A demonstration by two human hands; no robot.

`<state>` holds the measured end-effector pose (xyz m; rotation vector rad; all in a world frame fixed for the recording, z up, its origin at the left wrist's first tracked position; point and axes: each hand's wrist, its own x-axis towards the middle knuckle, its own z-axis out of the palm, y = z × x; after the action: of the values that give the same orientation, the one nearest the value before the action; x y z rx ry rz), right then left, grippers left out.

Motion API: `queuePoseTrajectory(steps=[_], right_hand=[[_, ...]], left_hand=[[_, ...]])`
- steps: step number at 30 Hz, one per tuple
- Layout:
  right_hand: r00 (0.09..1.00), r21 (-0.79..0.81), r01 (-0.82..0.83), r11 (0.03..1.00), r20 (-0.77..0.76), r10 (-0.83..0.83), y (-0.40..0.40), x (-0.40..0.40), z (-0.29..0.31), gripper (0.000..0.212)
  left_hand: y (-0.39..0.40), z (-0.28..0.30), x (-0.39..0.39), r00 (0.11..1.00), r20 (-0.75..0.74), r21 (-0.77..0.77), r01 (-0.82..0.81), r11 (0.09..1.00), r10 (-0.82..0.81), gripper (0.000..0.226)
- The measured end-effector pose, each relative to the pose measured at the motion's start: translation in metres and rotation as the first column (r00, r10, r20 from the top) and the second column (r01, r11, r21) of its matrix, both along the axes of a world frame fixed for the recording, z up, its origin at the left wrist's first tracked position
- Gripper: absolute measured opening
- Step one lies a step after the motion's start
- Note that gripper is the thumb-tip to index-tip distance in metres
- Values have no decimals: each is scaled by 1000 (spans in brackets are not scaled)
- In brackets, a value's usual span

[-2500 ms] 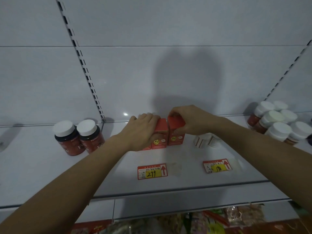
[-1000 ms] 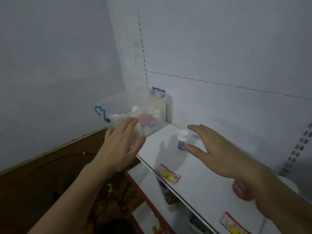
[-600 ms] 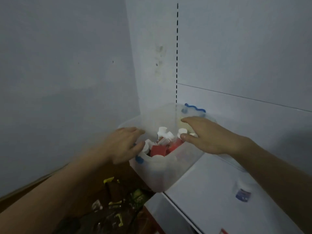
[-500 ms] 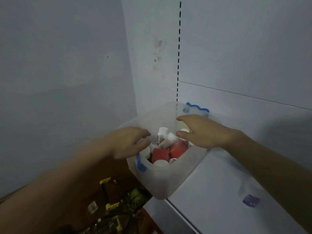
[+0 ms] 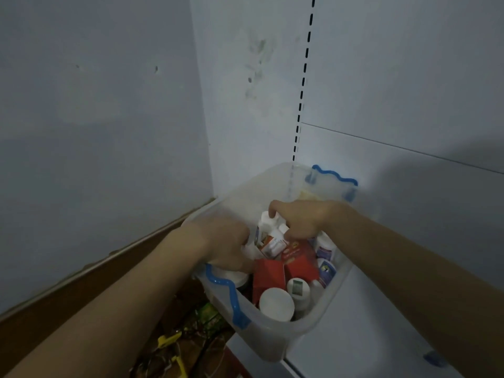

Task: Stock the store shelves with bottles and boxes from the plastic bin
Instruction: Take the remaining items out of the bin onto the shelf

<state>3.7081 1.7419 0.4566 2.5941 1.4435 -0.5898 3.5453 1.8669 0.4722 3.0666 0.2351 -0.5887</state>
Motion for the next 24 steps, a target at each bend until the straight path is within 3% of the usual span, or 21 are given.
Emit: queuePoseTrajectory(steps=[3, 5, 9, 11, 15, 17, 20, 24], right_hand=[[999, 28, 19, 999, -43, -18, 0, 4, -3, 54], [986, 62, 67, 996, -155, -57, -2, 5, -3, 43], [933, 279, 127, 952, -359, -19, -7, -6, 8, 23], [865, 416, 181, 891, -499, 57, -9, -13, 13, 21], [668, 541, 317, 779, -711, 221, -10, -20, 20, 26], [723, 542, 365, 757, -677, 136, -7, -17, 15, 28], [932, 444, 209, 871, -361, -40, -3, -8, 1, 25], [988, 170, -36, 985, -139, 60, 1, 5, -17, 56]], left_hand=[[1, -3, 1, 1000, 9, 17, -16, 1000, 16, 68], [4, -3, 2, 997, 66, -6, -32, 999, 32, 69], [9, -6, -1, 967, 234, -196, -54, 979, 100, 89], [10, -5, -2, 938, 326, -269, -25, 963, 115, 88], [12, -3, -6, 862, 474, -361, 5, 933, 178, 54], [13, -4, -9, 837, 502, -366, -22, 930, 218, 40], [12, -6, -10, 785, 557, -414, -20, 910, 271, 25], [11, -4, -10, 735, 591, -454, -36, 890, 332, 28]])
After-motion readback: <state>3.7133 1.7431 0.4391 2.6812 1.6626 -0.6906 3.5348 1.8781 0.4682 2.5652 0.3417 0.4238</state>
